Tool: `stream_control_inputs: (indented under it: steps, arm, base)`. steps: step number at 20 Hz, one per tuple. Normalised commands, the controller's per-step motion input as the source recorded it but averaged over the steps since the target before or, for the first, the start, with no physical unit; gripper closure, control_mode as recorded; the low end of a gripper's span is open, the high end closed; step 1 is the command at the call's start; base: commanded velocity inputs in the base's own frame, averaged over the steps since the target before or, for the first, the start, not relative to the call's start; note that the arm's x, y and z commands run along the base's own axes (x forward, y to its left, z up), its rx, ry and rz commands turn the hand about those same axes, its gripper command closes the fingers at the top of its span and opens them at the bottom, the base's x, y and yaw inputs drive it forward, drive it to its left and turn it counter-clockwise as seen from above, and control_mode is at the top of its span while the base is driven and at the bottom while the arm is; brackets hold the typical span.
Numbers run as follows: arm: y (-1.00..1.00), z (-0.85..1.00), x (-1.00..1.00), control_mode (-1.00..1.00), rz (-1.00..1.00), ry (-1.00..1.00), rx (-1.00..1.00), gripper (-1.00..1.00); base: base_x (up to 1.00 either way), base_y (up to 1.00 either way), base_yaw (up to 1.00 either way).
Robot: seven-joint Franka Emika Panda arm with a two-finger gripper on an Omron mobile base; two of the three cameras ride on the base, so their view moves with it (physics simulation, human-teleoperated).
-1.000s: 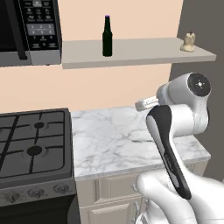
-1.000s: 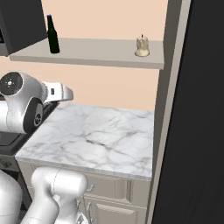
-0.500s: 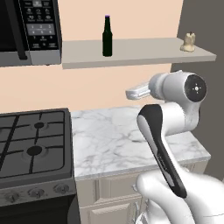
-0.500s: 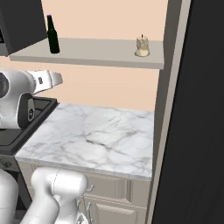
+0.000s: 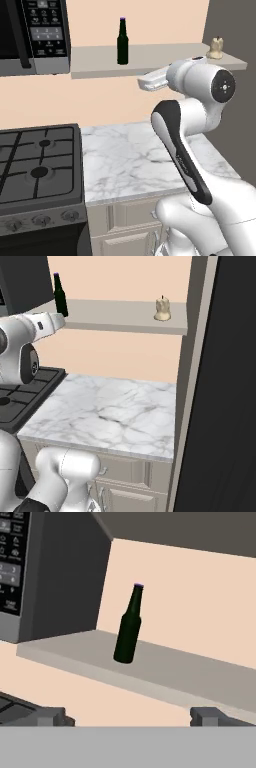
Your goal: Get the candle and the beer from the cabinet and move them to the dining counter.
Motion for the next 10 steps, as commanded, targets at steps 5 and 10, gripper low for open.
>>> stream_control_inputs:
  steps: [5, 10]
  arm:
    - [0.06, 0.28, 0.10, -1.00, -0.01, 0.00, 0.02, -1.00]
    - [-0.08, 0.03, 0.18, -1.00, -0.01, 0.02, 0.08, -1.00]
  base:
    - [0.00, 0.00, 0.00]
    - [0.00, 0.00, 0.00]
